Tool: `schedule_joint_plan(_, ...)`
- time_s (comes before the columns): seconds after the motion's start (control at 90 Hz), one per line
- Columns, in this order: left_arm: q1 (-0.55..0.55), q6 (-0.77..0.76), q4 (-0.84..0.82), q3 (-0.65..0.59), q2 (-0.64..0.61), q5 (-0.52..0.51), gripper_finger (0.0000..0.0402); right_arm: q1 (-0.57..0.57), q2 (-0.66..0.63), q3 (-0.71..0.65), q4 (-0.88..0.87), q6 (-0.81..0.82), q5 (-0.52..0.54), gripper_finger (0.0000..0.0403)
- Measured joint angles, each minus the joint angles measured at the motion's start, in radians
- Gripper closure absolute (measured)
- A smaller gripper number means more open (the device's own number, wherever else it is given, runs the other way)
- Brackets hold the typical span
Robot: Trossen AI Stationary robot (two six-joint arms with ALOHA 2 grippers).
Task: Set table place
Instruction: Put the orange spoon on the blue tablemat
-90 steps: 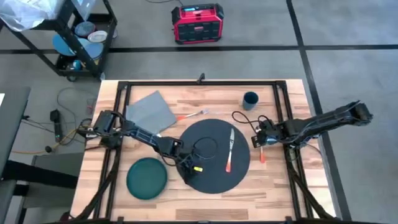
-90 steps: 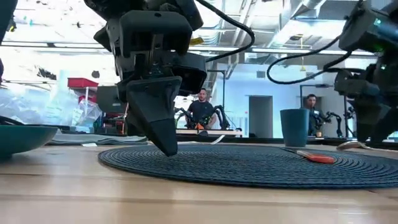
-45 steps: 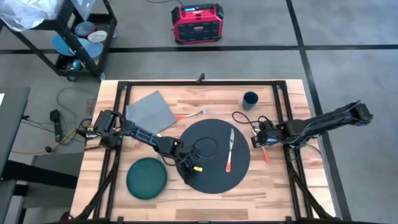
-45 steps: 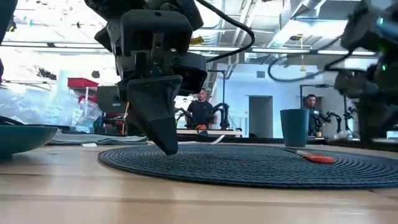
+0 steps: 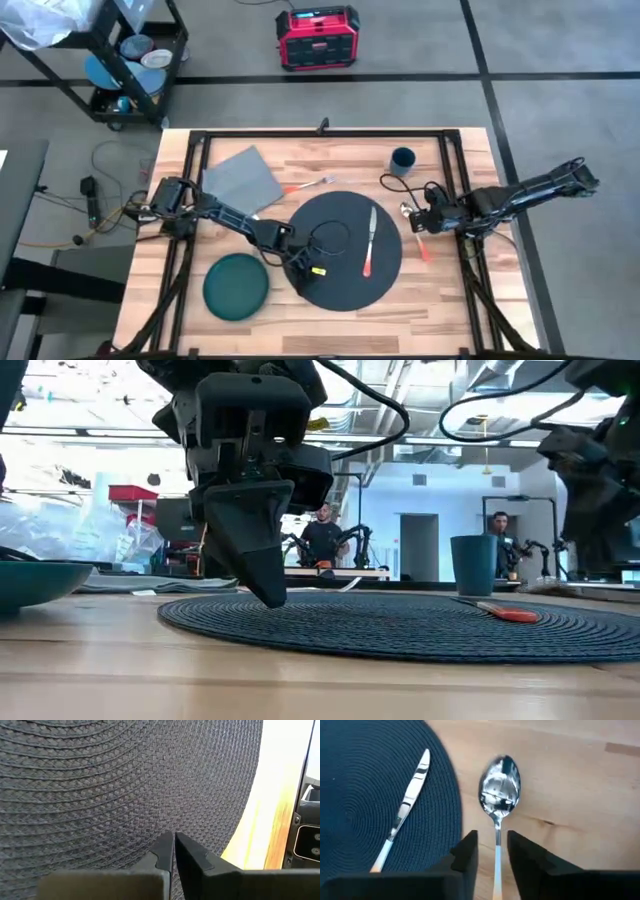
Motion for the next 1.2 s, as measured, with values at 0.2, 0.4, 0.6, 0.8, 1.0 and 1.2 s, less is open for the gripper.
schedule_joint_plan(0.2, 0.0, 0.0, 0.001, 0.0, 0.0, 0.0, 0.0402, -0.005, 0.007, 0.0, 0.001, -0.019, -0.011, 0.0236)
schedule_joint_plan(0.4, 0.0, 0.0, 0.019, 0.0, 0.0, 0.0, 0.0402, -0.005, 0.095, -0.007, 0.018, -0.06, -0.037, 0.024)
schedule_joint_plan(0.6, 0.0, 0.002, 0.018, 0.0, 0.0, -0.001, 0.0402, -0.011, 0.202, -0.086, 0.155, -0.058, -0.103, 0.0243)
schedule_joint_plan(0.8, 0.0, 0.004, 0.015, 0.0, 0.0, -0.001, 0.0402, -0.035, 0.253, -0.126, 0.29, -0.078, -0.133, 0.0243)
schedule_joint_plan(1.0, 0.0, 0.013, 0.015, 0.0, 0.0, 0.0, 0.0402, -0.063, 0.322, -0.135, 0.316, -0.097, -0.141, 0.0275)
schedule_joint_plan(1.2, 0.0, 0.019, 0.014, 0.0, 0.0, 0.005, 0.0402, -0.034, 0.267, -0.043, 0.217, -0.129, -0.097, 0.0395)
